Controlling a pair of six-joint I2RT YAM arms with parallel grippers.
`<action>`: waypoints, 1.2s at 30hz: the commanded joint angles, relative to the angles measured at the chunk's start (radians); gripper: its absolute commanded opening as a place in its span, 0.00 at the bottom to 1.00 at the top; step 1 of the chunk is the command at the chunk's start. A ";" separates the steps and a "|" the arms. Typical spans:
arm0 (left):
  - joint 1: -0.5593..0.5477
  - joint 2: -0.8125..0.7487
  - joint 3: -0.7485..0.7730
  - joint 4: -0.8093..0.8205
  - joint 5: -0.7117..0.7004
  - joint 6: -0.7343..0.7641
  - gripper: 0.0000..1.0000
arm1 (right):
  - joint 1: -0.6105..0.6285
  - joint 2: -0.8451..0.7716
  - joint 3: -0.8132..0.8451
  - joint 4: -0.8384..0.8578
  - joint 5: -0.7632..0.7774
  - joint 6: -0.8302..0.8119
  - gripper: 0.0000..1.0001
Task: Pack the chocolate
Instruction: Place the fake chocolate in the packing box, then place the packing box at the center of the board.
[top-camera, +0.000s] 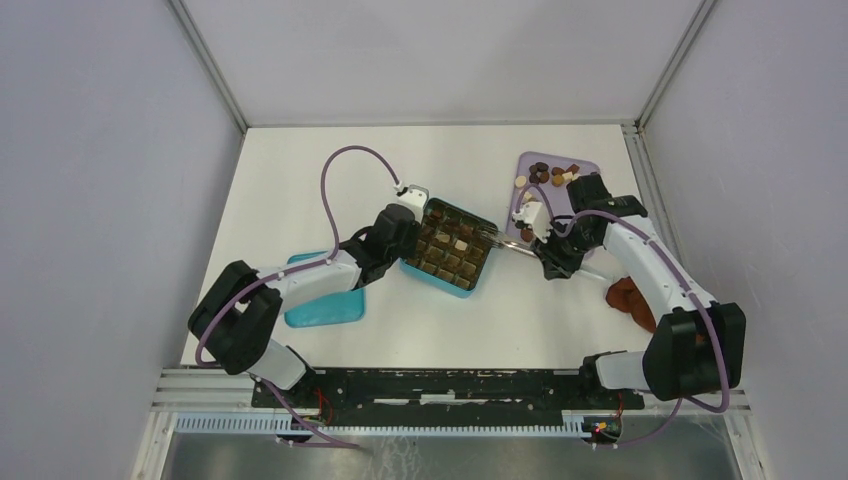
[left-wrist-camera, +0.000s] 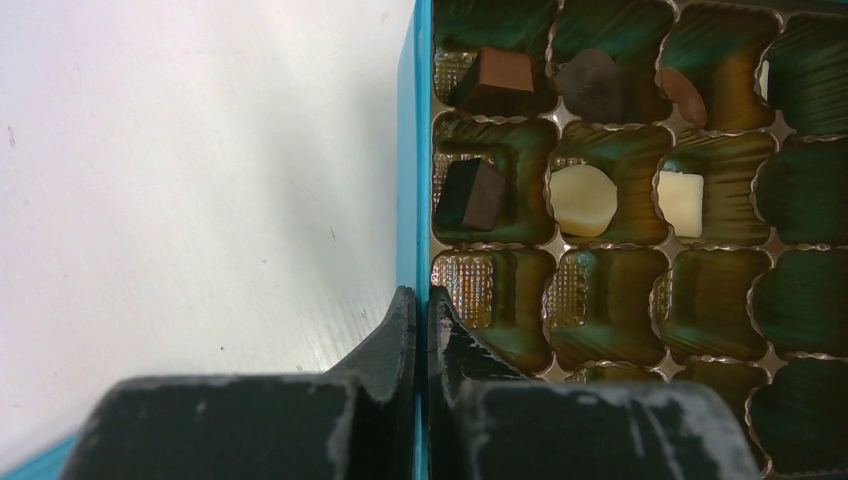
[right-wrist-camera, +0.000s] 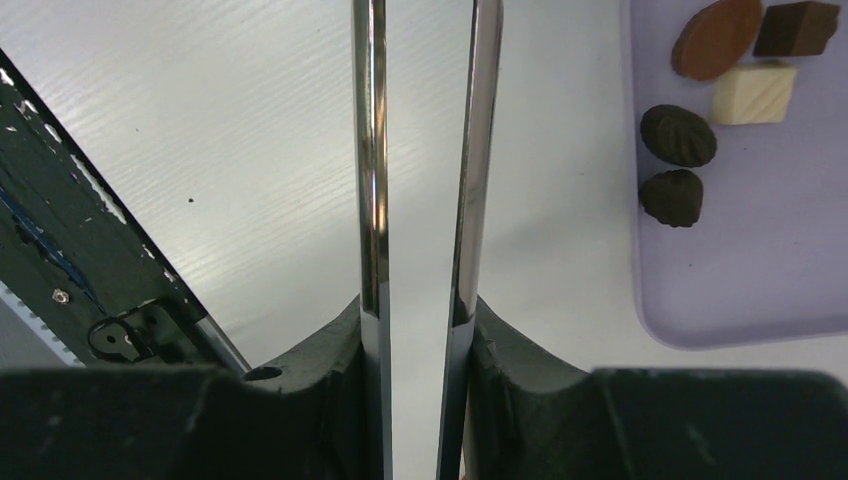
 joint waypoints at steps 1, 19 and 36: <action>0.001 -0.013 0.040 0.117 -0.001 0.008 0.02 | 0.012 0.000 -0.031 0.060 0.036 0.012 0.00; 0.001 0.018 0.050 0.108 0.008 0.003 0.02 | 0.062 0.061 -0.038 0.094 0.094 0.037 0.18; 0.001 0.036 0.064 0.085 0.010 -0.011 0.02 | 0.065 0.078 0.015 0.078 0.052 0.045 0.36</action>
